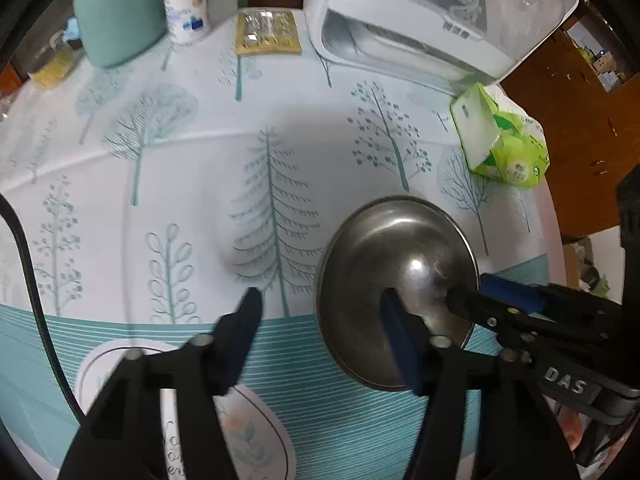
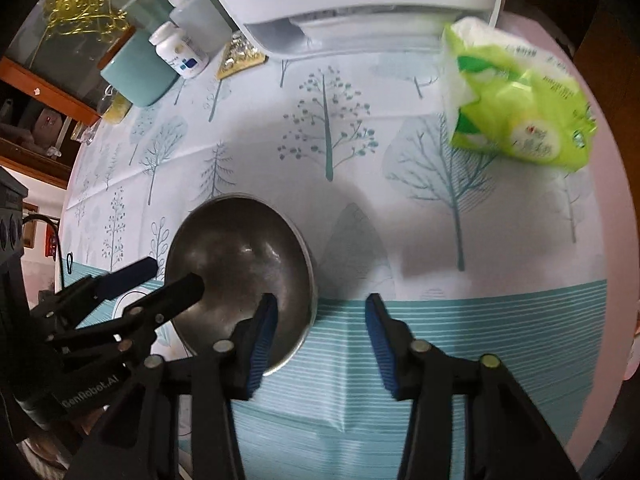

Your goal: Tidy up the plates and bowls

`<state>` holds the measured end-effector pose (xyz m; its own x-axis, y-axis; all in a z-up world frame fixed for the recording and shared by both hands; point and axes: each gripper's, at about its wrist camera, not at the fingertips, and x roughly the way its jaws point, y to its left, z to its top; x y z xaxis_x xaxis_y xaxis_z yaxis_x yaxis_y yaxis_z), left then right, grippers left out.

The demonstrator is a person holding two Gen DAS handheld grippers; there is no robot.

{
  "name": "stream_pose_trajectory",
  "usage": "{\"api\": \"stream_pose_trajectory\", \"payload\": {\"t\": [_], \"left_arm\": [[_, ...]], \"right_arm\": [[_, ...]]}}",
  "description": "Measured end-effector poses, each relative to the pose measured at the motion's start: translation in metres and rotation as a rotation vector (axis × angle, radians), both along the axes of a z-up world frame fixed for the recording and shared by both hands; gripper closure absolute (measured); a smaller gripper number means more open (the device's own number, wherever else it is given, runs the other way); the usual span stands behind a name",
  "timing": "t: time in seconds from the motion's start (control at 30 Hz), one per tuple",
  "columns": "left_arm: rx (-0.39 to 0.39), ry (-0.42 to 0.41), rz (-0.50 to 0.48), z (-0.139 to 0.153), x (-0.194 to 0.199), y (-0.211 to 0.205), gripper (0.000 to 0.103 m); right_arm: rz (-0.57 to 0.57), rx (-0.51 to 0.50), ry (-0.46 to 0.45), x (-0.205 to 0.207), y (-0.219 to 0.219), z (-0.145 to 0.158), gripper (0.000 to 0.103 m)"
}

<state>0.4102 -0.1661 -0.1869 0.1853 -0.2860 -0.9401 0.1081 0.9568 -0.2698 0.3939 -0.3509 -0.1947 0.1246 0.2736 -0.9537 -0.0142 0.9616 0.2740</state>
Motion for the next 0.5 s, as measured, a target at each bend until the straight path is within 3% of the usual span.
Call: {"api": "stream_pose_trajectory", "payload": {"t": [0.07,0.1,0.17,0.5], "left_arm": [[-0.025,0.026,-0.006,-0.006,0.001,-0.001,0.071],[-0.037,0.036,-0.011,-0.007,0.001,-0.002,0.082],[-0.04,0.049,-0.016,-0.01,0.001,-0.003,0.091],[-0.062,0.06,-0.032,0.015,-0.026,0.001,0.092]], "right_arm": [[-0.002,0.022,0.029,0.001,0.001,-0.007,0.086],[-0.004,0.037,0.041,0.002,0.001,-0.01,0.088],[-0.012,0.059,0.053,0.001,0.001,-0.013,0.092],[-0.006,0.06,0.053,-0.02,-0.005,0.003,0.093]]}}
